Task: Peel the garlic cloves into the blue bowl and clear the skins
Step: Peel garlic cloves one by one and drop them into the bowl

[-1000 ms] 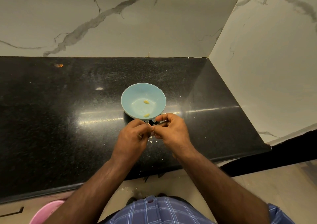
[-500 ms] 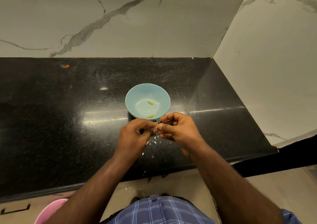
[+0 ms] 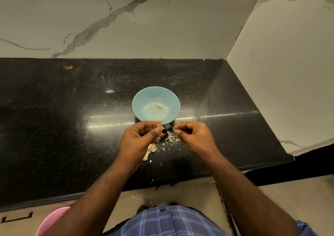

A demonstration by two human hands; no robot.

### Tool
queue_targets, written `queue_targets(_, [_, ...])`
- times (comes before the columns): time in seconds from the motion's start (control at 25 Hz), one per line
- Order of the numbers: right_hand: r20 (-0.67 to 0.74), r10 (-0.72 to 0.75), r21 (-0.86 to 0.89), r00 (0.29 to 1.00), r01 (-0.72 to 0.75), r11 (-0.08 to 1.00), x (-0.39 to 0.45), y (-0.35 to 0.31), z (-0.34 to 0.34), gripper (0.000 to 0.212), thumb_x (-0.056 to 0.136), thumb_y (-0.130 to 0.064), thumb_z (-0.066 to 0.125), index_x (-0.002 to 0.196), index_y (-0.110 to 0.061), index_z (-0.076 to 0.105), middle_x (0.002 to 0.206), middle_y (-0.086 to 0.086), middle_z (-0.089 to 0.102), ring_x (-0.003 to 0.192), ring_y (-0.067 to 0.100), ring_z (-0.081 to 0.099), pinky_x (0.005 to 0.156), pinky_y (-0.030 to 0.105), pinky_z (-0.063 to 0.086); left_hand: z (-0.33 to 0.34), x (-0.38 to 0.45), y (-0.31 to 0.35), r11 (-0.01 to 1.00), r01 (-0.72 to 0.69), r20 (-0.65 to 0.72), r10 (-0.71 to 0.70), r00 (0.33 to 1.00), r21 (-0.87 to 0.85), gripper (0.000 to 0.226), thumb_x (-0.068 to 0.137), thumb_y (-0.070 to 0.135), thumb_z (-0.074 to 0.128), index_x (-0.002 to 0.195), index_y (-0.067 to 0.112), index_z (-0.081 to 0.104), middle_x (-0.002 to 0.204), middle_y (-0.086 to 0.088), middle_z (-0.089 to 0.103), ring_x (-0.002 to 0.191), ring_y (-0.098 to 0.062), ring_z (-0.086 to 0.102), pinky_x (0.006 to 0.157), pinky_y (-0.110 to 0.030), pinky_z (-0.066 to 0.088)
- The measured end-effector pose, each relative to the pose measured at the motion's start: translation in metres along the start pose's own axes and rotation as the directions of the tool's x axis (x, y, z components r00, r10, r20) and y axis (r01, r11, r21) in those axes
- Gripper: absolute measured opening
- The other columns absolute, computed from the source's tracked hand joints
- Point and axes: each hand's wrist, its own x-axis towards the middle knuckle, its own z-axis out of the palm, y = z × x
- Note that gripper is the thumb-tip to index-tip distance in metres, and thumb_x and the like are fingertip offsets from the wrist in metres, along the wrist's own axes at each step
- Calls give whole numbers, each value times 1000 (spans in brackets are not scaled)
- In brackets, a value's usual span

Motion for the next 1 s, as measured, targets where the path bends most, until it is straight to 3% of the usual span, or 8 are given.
queue_targets(0.12, [5, -48, -119, 999, 48, 992, 1, -1, -4, 15, 96, -12, 68, 102, -22, 76, 88, -12, 72, 82, -2, 66, 74, 16, 50, 0, 1, -1, 995, 72, 3, -72, 997, -69, 18, 89, -1, 70, 105, 5, 73, 96, -16, 77, 86, -24, 76, 75, -25, 62])
queue_targets(0.24, [-14, -133, -191, 991, 128, 973, 3, -1, -5, 18, 92, -7, 71, 104, -18, 79, 99, -5, 76, 89, 1, 68, 81, 17, 54, 1, 0, 1, 989, 116, 8, -115, 993, -91, 17, 89, -3, 69, 105, 0, 71, 98, -20, 76, 86, -25, 76, 77, -28, 63])
queue_targets(0.36, [-52, -271, -178, 961, 259, 949, -1, -6, -5, 21, 89, -13, 77, 109, -17, 78, 102, -4, 76, 90, 3, 69, 81, 16, 55, 2, 1, 5, 979, 166, 22, -165, 986, -116, 21, 84, 4, 72, 105, 0, 71, 97, -19, 77, 83, -23, 76, 74, -25, 62])
queue_targets(0.48, [47, -353, -158, 934, 356, 921, -6, -11, 7, 26, 88, -15, 78, 114, -16, 77, 108, -3, 76, 96, 5, 69, 86, 21, 56, 4, 0, 7, 955, 230, 79, -219, 973, -189, 32, 77, 11, 74, 106, -1, 70, 95, -17, 77, 83, -20, 76, 71, -22, 60])
queue_targets(0.6, [3, -363, -90, 932, 362, 928, -7, -9, 18, 19, 88, -10, 77, 106, -14, 80, 98, -3, 79, 89, 6, 73, 82, 23, 59, 5, -2, 9, 944, 247, 109, -229, 967, -218, 29, 77, 10, 73, 104, -1, 70, 88, -14, 78, 77, -16, 75, 70, -21, 60])
queue_targets(0.8, [-33, -360, -70, 932, 358, 931, -8, -12, 22, 11, 85, -5, 78, 96, -9, 81, 89, 0, 78, 80, 5, 71, 72, 12, 54, 7, -3, 11, 945, 233, 83, -220, 972, -228, 21, 83, 2, 69, 104, -4, 69, 79, -10, 77, 69, -11, 73, 64, -17, 58])
queue_targets(1.0, [23, -238, -6, 971, 238, 971, -11, -17, 24, 2, 87, -13, 79, 87, -14, 77, 83, -3, 76, 78, 7, 71, 71, 27, 60, 4, -3, 13, 952, 202, 101, -183, 978, -230, 28, 74, 5, 70, 100, -3, 70, 83, -11, 77, 75, -15, 75, 67, -20, 59])
